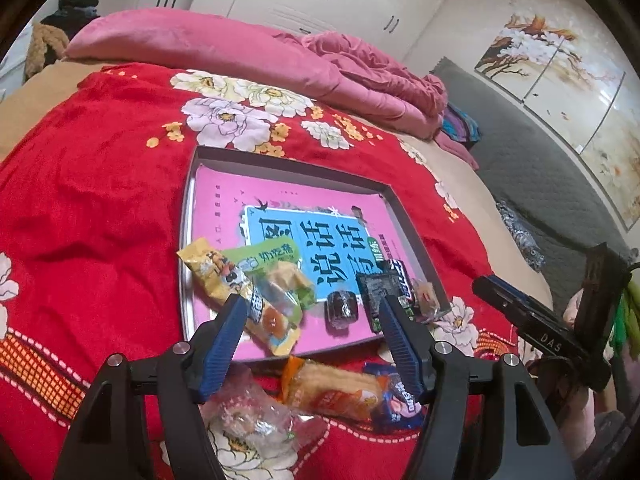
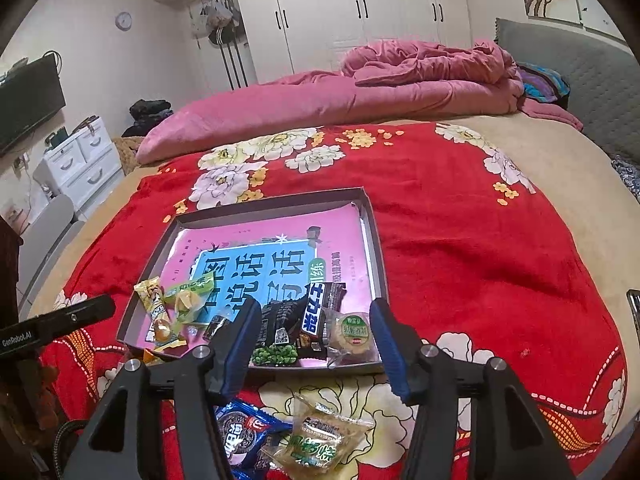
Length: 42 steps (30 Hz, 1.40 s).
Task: Organize snacks
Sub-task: 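Move both open grippers back from the tray to the snack pile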
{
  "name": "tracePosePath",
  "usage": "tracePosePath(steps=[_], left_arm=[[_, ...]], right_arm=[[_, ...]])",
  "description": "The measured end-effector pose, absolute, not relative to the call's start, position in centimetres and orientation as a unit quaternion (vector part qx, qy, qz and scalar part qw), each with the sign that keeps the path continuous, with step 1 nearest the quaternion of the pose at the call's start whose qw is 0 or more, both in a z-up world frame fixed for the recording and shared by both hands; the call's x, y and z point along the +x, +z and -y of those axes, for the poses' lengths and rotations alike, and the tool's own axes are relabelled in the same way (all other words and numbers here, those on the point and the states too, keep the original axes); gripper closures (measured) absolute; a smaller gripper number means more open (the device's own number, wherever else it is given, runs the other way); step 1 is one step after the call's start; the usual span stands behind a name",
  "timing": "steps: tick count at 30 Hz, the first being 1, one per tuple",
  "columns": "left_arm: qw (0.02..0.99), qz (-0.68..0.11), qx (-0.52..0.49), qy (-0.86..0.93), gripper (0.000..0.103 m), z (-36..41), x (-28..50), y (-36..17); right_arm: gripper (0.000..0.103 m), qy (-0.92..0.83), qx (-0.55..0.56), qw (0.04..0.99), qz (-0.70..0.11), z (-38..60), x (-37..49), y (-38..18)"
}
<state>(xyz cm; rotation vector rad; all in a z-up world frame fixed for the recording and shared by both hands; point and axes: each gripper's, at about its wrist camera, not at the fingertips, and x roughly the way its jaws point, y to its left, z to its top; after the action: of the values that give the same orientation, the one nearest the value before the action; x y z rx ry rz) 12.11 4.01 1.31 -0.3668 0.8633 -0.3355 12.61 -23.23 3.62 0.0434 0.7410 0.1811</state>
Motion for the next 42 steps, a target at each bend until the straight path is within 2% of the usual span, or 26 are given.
tracePosePath(steps=[10,42], left_arm=[[0.875,-0.421,-0.179,-0.157,0.032,-3.0,10.7,1.3],[0.836,-0.498,-0.182,-0.144,0.032,1.8,6.5,-1.9]], right_arm=[[0.039,0.098,0.029,0.928,-0.359,23.6,11.7,3.9],[0.038,0.121,0.024,0.917,-0.380,23.5,8.9,1.7]])
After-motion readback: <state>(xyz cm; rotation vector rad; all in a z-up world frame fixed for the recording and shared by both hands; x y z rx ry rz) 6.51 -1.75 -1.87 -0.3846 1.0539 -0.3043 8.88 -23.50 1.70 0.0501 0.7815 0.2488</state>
